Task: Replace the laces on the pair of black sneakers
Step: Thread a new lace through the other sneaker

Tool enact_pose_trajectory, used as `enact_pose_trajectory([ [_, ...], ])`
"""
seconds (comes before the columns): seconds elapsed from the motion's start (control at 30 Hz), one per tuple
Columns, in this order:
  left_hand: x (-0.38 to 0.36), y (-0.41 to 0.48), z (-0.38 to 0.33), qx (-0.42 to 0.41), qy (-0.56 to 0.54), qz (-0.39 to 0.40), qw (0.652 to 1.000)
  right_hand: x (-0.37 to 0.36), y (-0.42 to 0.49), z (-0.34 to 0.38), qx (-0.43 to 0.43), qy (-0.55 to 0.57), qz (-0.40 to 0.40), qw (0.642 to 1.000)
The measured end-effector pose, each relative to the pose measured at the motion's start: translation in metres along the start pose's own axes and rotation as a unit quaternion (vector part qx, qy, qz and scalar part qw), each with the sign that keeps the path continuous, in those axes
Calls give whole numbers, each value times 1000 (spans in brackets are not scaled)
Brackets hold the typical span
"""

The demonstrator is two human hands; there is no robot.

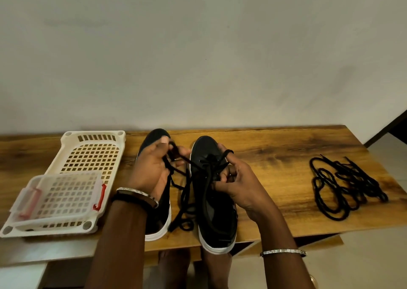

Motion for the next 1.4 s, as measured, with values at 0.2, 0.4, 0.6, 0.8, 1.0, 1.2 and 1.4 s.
enact_pose_trajectory([
  [0.2,7,0,-2,-61,162,-100,980,2,-1,-1,-10,19,-16,1000],
  [0.4,-4,-3,15,-89,665,15,741,5,-3,0,-36,24,-51,998],
  [0.6,-6,-5,15,-106,702,11,704,4,-2,2,-69,-21,-100,992],
  [0.8,7,2,0,-48,328,19,943,4,-3,6,-101,-6,-119,988],
  [1.0,-5,-5,2,-25,121,-38,992,2,-7,13,-104,-23,-102,989],
  [1.2,-2,6,18,-26,247,-41,968,0,-7,14,-82,-69,-93,990],
  [1.4,0,5,32,-54,472,-54,878,-1,-6,15,-73,-102,-86,988],
])
Point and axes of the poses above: each hand's wrist, its own y-axis towards the middle knuckle, its own x-axis out of the back of the hand, z = x × y, the point moved 2 cm from there along y, towards the middle knuckle, and after that the axes turned 1 degree about y, right-handed, at the moved point
